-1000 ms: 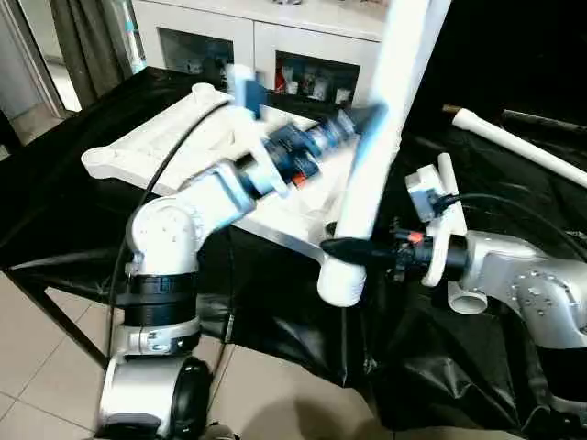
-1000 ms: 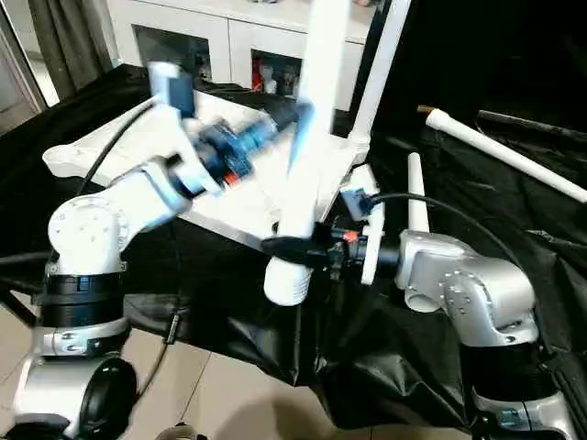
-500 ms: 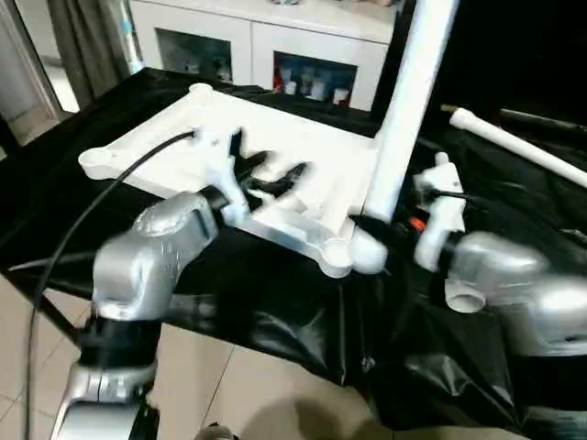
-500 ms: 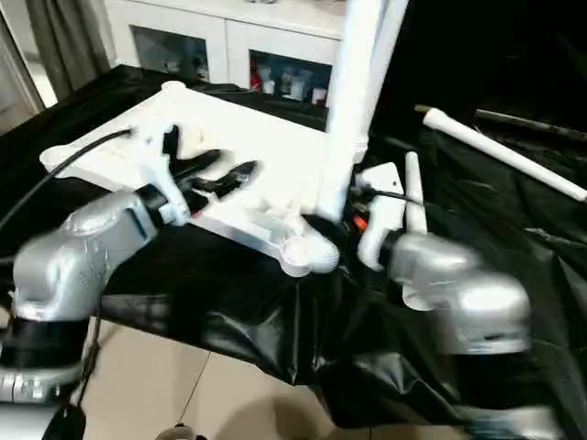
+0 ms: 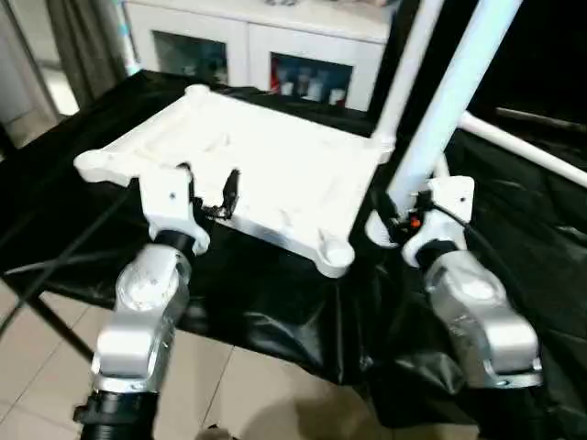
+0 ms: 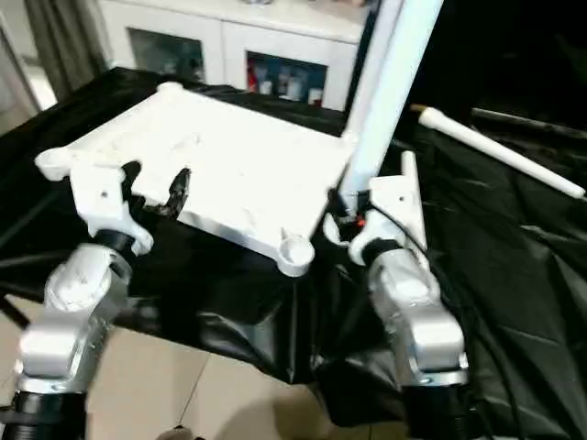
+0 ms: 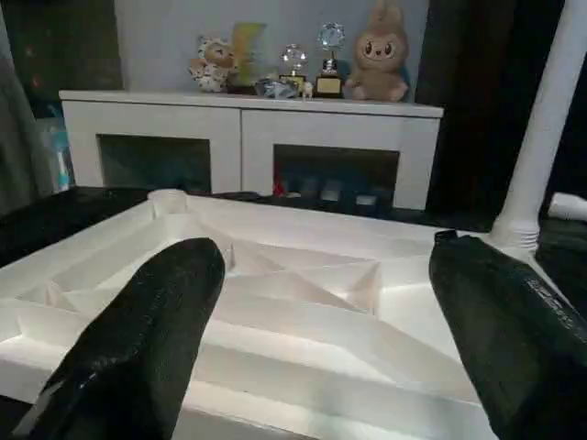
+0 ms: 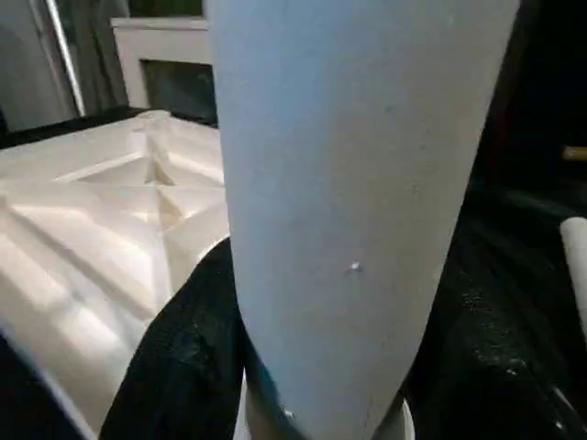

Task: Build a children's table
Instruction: Pick table leg

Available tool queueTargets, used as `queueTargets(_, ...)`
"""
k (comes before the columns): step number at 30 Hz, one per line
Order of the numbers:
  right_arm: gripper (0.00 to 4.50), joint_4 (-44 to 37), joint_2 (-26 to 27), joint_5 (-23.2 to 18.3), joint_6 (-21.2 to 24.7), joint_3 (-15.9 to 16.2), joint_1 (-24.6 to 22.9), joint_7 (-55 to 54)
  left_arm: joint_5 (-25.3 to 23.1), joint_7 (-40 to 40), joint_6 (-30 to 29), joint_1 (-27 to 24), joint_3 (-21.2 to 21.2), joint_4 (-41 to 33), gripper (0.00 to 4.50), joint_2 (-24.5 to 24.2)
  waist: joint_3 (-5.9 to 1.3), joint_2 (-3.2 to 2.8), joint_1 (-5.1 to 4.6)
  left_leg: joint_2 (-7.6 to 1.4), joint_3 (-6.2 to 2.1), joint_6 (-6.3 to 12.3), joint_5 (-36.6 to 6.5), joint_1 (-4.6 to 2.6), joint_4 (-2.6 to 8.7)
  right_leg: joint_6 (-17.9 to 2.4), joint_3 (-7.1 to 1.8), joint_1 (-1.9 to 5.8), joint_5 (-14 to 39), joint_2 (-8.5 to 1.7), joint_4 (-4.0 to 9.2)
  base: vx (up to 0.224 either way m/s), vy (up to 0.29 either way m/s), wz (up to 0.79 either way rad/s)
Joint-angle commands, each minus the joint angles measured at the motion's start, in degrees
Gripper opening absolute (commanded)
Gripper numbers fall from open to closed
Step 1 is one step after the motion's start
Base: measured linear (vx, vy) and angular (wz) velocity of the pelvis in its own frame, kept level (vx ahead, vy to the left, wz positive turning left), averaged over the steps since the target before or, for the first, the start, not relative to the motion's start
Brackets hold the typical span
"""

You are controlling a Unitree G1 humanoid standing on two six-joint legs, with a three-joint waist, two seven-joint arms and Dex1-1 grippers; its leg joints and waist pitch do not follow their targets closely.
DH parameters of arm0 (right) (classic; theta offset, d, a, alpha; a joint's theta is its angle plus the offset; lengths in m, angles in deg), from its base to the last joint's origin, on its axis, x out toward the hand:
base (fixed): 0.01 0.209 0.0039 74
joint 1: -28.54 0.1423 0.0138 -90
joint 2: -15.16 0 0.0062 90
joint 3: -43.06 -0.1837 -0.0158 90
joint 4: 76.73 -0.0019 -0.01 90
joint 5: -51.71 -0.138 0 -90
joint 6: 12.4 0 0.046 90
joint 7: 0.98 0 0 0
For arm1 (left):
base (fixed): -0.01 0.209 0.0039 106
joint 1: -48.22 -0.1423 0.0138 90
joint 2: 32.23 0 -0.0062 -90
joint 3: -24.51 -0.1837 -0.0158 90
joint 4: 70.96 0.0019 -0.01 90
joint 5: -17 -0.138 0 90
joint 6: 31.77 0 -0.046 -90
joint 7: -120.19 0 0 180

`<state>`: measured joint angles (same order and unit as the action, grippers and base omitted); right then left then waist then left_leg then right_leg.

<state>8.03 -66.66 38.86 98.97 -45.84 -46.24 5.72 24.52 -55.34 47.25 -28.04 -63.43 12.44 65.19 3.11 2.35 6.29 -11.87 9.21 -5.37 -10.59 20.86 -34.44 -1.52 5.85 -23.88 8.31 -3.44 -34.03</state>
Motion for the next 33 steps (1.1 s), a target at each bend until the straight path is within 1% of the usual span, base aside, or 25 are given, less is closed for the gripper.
queueTargets(1, 1.89, 0.6, -0.3, 0.3, -0.6, -0.2, -0.4, -0.1, -0.5, -0.6, 0.5, 0.1, 0.2, 0.2, 4.13, -0.2, -3.75, -0.57, -0.29, -0.55, -0.27, -0.27, -15.8, -0.30, 4.17, 3.0, -2.42, 2.84, 26.5, -3.72, 5.57, 0.000, 0.000, 0.00)
queueTargets(2, 1.89, 0.6, -0.3, 0.3, -0.6, -0.2, -0.4, -0.1, -0.5, -0.6, 0.5, 0.1, 0.2, 0.2, 4.13, -0.2, -3.74, -0.59, -0.32, -0.55, -0.29, -0.27, -15.9, -0.34, 4.15, 2.9, -2.42, 2.77, 26.6, -3.72, 5.56, 0.000, 0.000, 0.00)
queueTargets(3, 1.89, 0.6, -0.3, 0.3, -0.6, -0.2, -0.4, -0.1, -0.5, -0.6, 0.5, 0.1, 0.2, 0.2, 4.13, -0.2, -3.80, -0.57, -0.50, -0.59, -0.37, -0.27, -15.5, -0.18, 4.18, 2.6, -2.44, 2.89, 25.7, -3.71, 5.40, 0.000, 0.000, 0.00)
queueTargets(4, 1.89, 0.6, -0.3, 0.3, -0.6, -0.2, -0.4, -0.1, -0.5, -0.6, 0.5, 0.1, 0.2, 0.2, 4.13, -0.2, -3.81, -0.59, -0.52, -0.62, -0.38, -0.27, -15.4, -0.19, 4.19, 2.4, -2.47, 2.87, 25.2, -3.72, 5.31, 0.000, 0.000, 0.00)
queueTargets(8, 1.89, 0.6, -0.3, 0.3, -0.6, -0.2, -0.4, -0.1, -0.5, -0.6, 0.5, 0.1, 0.2, 0.2, 4.13, -0.2, -3.94, -0.67, -0.59, -0.79, -0.38, -0.08, -13.8, -0.11, 4.19, 0.8, -2.71, 3.00, 21.5, -3.72, 4.74, 0.000, 0.000, 0.00)
queueTargets(9, 1.89, 0.6, -0.3, 0.3, -0.6, -0.2, -0.4, -0.1, -0.5, -0.6, 0.5, 0.1, 0.2, 0.2, 4.13, -0.2, -3.99, -0.72, -0.59, -0.86, -0.37, -0.13, -13.2, -0.08, 4.19, 0.0, -2.82, 3.05, 19.8, -3.73, 4.48, 0.000, 0.000, 0.00)
queueTargets(12, 1.89, 0.6, -0.3, 0.3, -0.6, -0.2, -0.4, -0.1, -0.5, -0.6, 0.5, 0.1, 0.2, 0.2, 4.13, -0.2, -3.92, -0.73, -0.69, -0.88, -0.32, -0.17, -13.3, -0.11, 4.23, -0.9, -2.93, 3.11, 18.7, -3.73, 4.34, 0.000, 0.000, 0.00)
queueTargets(16, 1.89, 0.6, -0.3, 0.3, -0.6, -0.2, -0.4, -0.1, -0.5, -0.6, 0.5, 0.1, 0.2, 0.2, 4.13, -0.2, -3.84, -0.71, -0.69, -0.79, -0.24, -0.15, -14.1, -0.20, 4.20, -0.6, -2.93, 3.06, 20.5, -3.78, 4.58, 0.000, 0.000, 0.00)
queueTargets(18, 1.89, 0.6, -0.3, 0.3, -0.6, -0.2, -0.4, -0.1, -0.5, -0.6, 0.5, 0.1, 0.2, 0.2, 4.13, -0.2, -3.75, -0.70, -0.74, -0.73, -0.25, -0.17, -14.8, -0.25, 4.19, 0.1, -2.83, 2.97, 22.8, -3.81, 4.92, 0.000, 0.000, 0.00)
queueTargets(20, 1.89, 0.6, -0.3, 0.3, -0.6, -0.2, -0.4, -0.1, -0.5, -0.6, 0.5, 0.1, 0.2, 0.2, 4.13, -0.2, -3.78, -0.67, -0.78, -0.73, -0.28, -0.20, -15.0, -0.28, 4.18, 0.5, -2.80, 2.94, 23.3, -3.79, 4.98, 0.000, 0.000, 0.00)
queueTargets(25, 1.89, 0.6, -0.3, 0.3, -0.6, -0.2, -0.4, -0.1, -0.5, -0.6, 0.5, 0.1, 0.2, 0.2, 4.13, -0.2, -3.90, -0.63, -0.89, -0.74, -0.32, -0.11, -13.9, -0.07, 4.13, 0.3, -2.84, 3.08, 21.8, -3.80, 4.73, 0.000, 0.000, 0.00)
queueTargets(29, 1.89, 0.6, -0.3, 0.3, -0.6, -0.2, -0.4, -0.1, -0.5, -0.6, 0.5, 0.1, 0.2, 0.2, 4.13, -0.2, -3.93, -0.66, -0.97, -0.79, -0.29, -0.06, -13.5, -0.07, 4.14, -0.6, -2.91, 3.13, 20.0, -3.76, 4.47, 0.000, 0.000, 0.00)
queueTargets(33, 1.89, 0.6, -0.3, 0.3, -0.6, -0.2, -0.4, -0.1, -0.5, -0.6, 0.5, 0.1, 0.2, 0.2, 4.13, -0.2, -3.85, -0.68, -1.01, -0.77, -0.28, -0.09, -14.0, -0.12, 4.16, -0.5, -2.90, 3.09, 21.0, -3.77, 4.61, 0.000, 0.000, 0.00)
